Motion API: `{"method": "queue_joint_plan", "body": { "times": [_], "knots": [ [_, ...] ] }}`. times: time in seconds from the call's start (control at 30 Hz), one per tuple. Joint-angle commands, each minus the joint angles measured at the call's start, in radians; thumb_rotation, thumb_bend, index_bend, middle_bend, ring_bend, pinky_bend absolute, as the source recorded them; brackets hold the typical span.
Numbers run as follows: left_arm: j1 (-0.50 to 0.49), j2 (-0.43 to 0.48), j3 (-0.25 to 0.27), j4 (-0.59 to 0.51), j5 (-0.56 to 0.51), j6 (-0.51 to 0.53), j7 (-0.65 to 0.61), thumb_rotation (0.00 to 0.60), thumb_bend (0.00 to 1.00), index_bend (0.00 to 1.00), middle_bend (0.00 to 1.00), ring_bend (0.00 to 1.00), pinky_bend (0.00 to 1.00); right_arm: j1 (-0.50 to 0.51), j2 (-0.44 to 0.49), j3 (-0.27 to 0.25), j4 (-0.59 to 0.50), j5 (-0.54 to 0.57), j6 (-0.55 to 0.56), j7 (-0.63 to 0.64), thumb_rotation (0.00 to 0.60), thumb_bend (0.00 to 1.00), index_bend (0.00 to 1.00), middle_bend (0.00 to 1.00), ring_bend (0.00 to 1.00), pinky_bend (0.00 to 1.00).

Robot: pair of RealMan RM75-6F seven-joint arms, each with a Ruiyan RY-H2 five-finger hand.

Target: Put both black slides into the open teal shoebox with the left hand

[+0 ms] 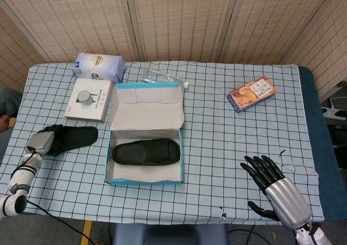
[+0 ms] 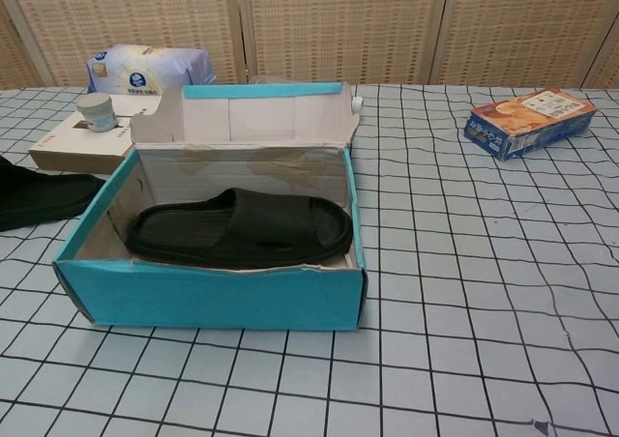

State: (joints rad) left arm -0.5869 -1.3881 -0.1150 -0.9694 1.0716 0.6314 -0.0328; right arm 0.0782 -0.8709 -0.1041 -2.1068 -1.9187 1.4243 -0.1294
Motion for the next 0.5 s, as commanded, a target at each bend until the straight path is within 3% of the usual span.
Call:
{"method": "queue_joint_plan", "body": {
  "times": [0.03,0.13,0.5],
  "knots": [
    [0.011,-0.033,-0.003,0.044,0.023,0.028,-0.030,0.600,0.41,0.39,0.39,0.34,0.46,-0.001,0.000,-0.001,0.001,0.002,0.001,0.000,0.590,0.16,0.00,0.00,0.00,0.00],
    [0.017,-0.052,-0.003,0.075,0.037,0.050,-0.037,0.600,0.44,0.49,0.52,0.45,0.54,-0.002,0.002,-0.001,0.001,0.003,0.002,0.001,0.589,0.16,0.00,0.00,0.00,0.00],
    [0.059,-0.058,-0.015,0.082,0.115,0.199,-0.098,0.600,0.48,0.63,0.65,0.58,0.67,0.005,-0.002,-0.001,-0.001,0.015,-0.016,0.000,0.588,0.16,0.00,0.00,0.00,0.00]
  ]
}}
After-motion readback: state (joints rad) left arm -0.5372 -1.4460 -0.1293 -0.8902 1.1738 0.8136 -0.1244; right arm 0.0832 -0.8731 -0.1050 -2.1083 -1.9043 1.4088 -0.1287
